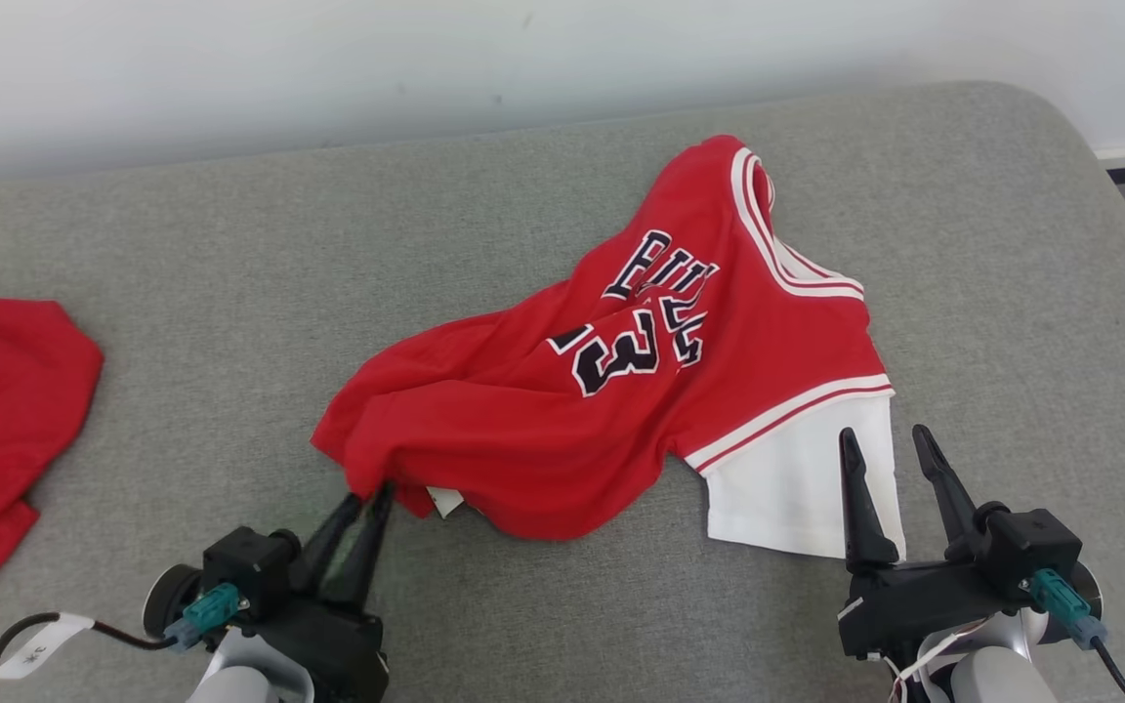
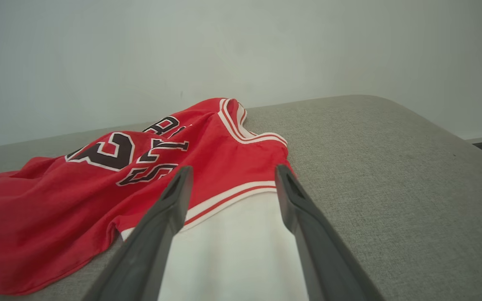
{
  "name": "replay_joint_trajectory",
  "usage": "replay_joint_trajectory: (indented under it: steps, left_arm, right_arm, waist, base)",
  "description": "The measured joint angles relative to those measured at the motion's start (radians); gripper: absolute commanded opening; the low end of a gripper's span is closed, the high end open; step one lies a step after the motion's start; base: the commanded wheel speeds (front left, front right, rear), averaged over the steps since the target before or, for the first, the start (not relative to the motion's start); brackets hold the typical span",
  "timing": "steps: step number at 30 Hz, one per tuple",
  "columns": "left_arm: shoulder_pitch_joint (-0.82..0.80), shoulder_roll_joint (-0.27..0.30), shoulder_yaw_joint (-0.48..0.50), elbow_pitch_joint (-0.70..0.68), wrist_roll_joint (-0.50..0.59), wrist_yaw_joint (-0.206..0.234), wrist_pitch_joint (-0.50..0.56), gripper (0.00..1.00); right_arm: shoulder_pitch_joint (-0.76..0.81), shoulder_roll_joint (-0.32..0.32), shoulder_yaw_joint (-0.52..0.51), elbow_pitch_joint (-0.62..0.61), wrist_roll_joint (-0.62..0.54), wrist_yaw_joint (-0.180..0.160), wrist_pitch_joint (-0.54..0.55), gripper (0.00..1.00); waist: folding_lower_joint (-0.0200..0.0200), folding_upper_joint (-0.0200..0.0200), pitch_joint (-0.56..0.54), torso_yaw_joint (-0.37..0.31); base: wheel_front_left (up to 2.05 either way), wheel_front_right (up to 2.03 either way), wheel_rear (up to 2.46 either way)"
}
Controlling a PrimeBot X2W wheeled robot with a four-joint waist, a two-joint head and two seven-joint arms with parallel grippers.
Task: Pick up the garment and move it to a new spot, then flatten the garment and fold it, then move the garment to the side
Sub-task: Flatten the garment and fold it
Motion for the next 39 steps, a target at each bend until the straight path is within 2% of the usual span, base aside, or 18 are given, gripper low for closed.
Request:
replay_joint_trajectory:
  steps: [9,18,25,30,33,39]
  left_arm:
    - [0.043,0.011,-0.038,-0.142,-0.012,0.000,0.000,0.00]
    - [0.164,0.098,-0.069,-0.328,0.010,0.000,0.002,0.00]
    - [0.273,0.153,-0.157,-0.533,0.026,0.000,0.115,0.00]
    - [0.336,0.174,-0.188,-0.644,-0.010,0.000,0.175,0.00]
    - [0.356,0.190,-0.180,-0.649,-0.022,0.003,0.187,0.00]
    - [0.321,0.183,-0.154,-0.584,-0.044,0.006,0.143,0.00]
  right_arm:
    - [0.012,-0.008,-0.012,0.017,0.005,0.000,0.000,1.00]
    - [0.036,-0.006,-0.016,0.034,0.014,0.000,0.000,1.00]
    - [0.054,-0.001,-0.029,0.039,0.013,0.000,0.000,1.00]
    - [0.054,-0.002,-0.034,0.040,0.014,0.000,0.000,1.00]
    - [0.054,-0.006,-0.041,0.041,0.014,0.000,0.000,1.00]
    - [0.052,-0.008,-0.046,0.042,0.014,0.000,0.000,1.00]
  waist:
    - [0.0000,0.0001,-0.021,0.054]
    - [-0.0002,0.0000,-0.061,0.136]
    - [-0.0003,0.0000,-0.095,0.188]
    - [-0.0002,0.0000,-0.107,0.200]
    - [-0.0002,0.0000,-0.106,0.197]
    - [-0.0003,0.0000,-0.100,0.182]
  base:
    - [0.00,0.00,0.00]
    - [0.00,0.00,0.00]
    - [0.00,0.00,0.00]
    - [0.00,0.00,0.00]
    - [0.00,0.00,0.00]
    - [0.00,0.00,0.00]
